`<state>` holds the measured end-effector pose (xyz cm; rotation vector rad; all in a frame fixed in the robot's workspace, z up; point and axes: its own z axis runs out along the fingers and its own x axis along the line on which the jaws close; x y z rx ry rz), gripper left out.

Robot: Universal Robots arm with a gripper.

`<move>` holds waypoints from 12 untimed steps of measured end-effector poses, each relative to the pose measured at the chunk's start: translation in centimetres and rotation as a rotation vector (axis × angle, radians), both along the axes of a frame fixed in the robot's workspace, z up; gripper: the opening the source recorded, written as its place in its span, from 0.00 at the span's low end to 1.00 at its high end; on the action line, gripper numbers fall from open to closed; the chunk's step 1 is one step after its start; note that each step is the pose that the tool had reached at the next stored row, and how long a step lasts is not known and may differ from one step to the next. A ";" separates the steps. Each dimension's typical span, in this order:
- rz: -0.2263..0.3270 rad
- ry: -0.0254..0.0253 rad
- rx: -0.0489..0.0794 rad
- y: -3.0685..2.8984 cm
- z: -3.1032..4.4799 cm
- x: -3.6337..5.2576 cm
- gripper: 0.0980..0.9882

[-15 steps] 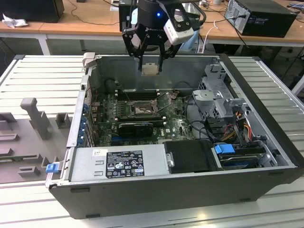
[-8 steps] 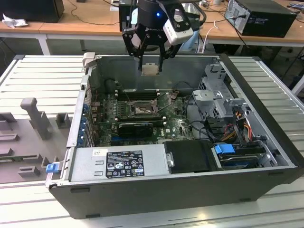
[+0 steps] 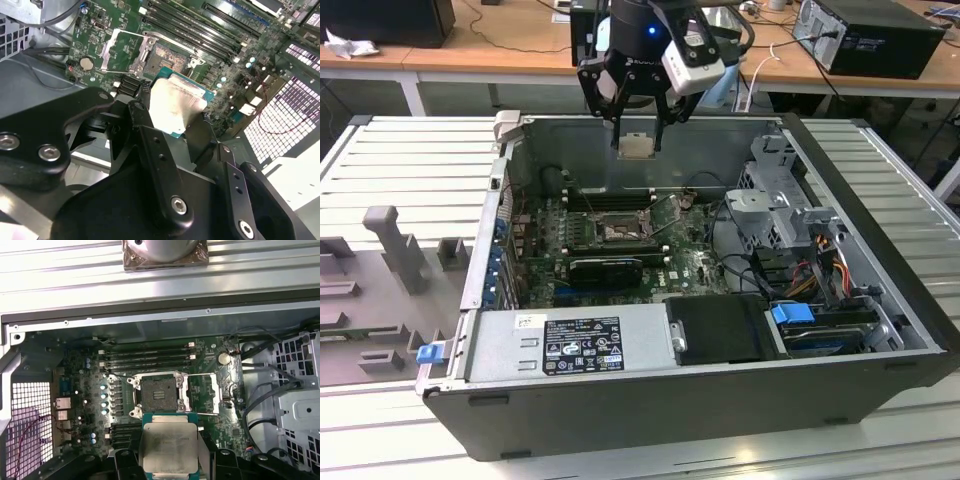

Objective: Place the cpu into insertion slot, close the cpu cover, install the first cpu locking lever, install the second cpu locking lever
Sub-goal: 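Place the cpu into insertion slot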

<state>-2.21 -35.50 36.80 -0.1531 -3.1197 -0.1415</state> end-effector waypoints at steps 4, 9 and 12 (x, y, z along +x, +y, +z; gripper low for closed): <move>-0.020 0.0000 0.000 0.00 0.00 0.00 0.48; -0.042 0.0000 0.000 0.00 0.00 0.00 0.48; -0.052 0.0000 0.000 0.00 0.00 0.00 0.48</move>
